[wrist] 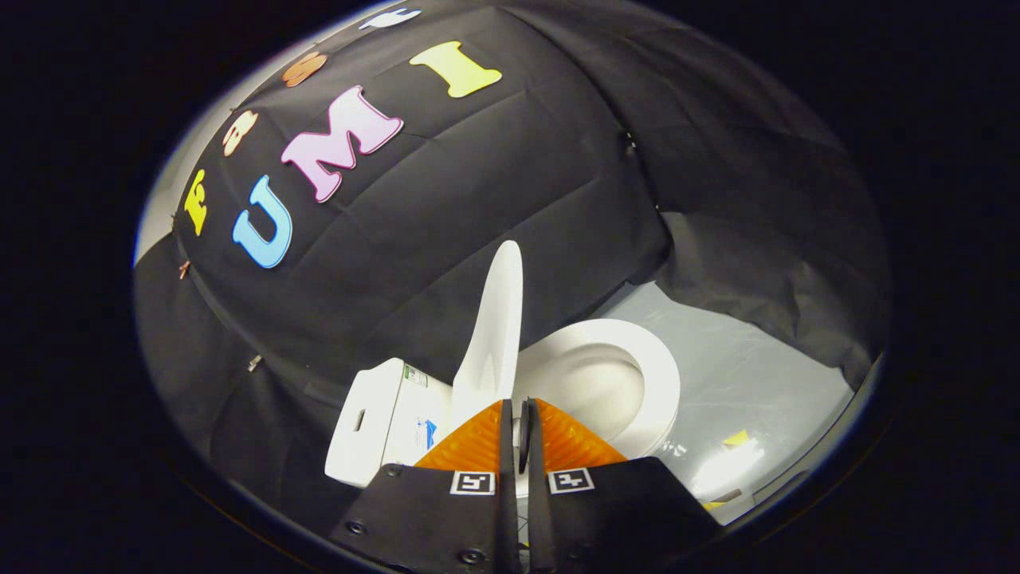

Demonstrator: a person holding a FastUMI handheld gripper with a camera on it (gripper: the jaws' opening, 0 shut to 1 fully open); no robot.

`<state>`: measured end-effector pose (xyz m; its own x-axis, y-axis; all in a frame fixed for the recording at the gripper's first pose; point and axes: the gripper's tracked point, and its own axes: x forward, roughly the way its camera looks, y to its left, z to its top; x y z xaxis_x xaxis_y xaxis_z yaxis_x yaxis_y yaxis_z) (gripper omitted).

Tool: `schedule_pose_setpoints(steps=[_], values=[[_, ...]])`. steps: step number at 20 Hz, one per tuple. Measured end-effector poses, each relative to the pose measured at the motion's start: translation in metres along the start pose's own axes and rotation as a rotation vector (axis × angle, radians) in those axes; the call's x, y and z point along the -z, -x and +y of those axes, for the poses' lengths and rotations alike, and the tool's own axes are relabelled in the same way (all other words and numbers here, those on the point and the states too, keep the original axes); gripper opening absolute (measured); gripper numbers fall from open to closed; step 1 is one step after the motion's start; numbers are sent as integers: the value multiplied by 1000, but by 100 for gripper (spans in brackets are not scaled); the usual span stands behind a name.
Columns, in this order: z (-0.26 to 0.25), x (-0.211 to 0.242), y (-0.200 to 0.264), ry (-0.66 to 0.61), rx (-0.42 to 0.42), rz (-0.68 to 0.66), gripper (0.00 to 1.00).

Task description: Open the toilet lid.

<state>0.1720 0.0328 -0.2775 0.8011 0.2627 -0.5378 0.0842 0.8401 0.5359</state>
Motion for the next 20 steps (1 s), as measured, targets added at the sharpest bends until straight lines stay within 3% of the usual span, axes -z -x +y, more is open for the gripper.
schedule_pose_setpoints(steps=[9,20], values=[[68,-3,15,142,98,-52,10],[163,10,29,303,105,-82,10]])
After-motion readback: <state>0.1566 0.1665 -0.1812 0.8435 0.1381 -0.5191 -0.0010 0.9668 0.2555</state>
